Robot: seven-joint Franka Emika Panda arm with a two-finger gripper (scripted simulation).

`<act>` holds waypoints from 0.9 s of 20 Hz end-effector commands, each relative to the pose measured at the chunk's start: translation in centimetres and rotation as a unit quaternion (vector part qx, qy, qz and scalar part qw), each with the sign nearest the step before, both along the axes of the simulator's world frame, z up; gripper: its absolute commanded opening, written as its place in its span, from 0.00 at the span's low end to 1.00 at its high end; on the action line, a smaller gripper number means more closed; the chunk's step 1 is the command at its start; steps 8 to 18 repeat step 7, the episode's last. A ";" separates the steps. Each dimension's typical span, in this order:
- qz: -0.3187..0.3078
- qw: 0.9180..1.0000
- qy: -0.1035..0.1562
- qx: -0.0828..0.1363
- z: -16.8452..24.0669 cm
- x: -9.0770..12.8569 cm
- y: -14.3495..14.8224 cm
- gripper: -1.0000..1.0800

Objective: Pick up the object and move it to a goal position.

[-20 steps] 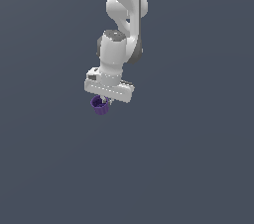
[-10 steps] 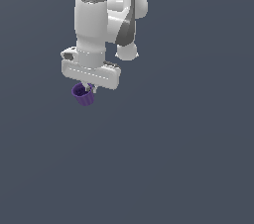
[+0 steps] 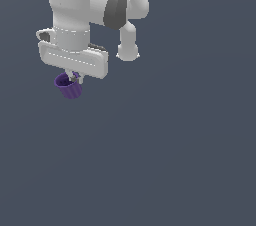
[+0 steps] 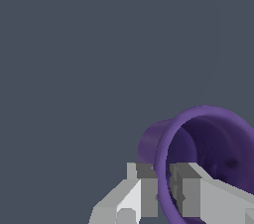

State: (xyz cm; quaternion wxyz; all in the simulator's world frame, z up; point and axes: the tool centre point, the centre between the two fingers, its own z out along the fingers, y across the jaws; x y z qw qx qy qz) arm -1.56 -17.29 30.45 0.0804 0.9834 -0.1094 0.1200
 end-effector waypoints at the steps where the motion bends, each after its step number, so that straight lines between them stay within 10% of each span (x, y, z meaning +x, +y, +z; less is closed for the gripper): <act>1: 0.000 1.000 0.000 0.000 1.0 0.2 -0.5 0.00; 18: 0.000 1.000 0.000 -0.001 1.7 0.5 -0.9 0.00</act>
